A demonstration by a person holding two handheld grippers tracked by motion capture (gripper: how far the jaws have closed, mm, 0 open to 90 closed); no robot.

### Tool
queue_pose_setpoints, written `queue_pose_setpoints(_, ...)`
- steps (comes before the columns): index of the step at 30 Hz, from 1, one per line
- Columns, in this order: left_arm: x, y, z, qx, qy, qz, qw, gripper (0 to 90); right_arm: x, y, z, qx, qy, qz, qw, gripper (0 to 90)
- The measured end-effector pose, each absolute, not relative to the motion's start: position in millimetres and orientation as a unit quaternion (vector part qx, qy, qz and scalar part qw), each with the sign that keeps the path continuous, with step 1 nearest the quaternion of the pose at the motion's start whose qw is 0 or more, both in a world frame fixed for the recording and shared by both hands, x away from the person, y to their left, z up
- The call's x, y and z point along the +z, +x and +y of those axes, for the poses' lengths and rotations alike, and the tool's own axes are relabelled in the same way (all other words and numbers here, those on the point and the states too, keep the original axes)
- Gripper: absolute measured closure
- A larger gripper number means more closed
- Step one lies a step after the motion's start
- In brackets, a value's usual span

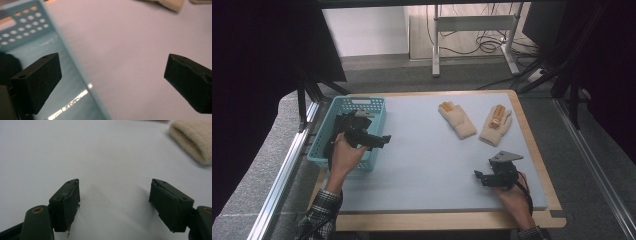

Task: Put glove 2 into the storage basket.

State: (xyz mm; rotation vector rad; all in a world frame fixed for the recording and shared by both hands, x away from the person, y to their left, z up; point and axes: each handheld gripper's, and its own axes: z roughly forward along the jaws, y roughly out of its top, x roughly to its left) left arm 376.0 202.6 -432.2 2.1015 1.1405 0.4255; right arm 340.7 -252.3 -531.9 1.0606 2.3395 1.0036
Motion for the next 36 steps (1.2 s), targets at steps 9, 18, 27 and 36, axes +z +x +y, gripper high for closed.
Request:
queue_pose_setpoints(9, -444.1, 358.4, 172.3, 0.145, 0.823, 0.403, 0.372, 1.4, -532.0, 340.7, -252.3, 0.357, 0.377, 0.833, 0.191, 23.8)
queue_pose_setpoints(18, -465.9, 342.1, 152.3, 0.134, 0.832, 0.383, 0.379, 1.4, -532.1, 340.6, -252.1, 0.357, 0.377, 0.833, 0.192, 23.7)
queue_pose_setpoints(27, -492.9, 325.2, 141.4, 0.122, 0.831, 0.373, 0.394, 1.4, -532.2, 341.1, -252.0, 0.352, 0.384, 0.831, 0.197, 19.8)
queue_pose_setpoints(36, -518.5, 309.7, 138.4, 0.137, 0.833, 0.376, 0.381, 1.3, -532.3, 341.3, -252.1, 0.352, 0.385, 0.830, 0.196, 19.8)
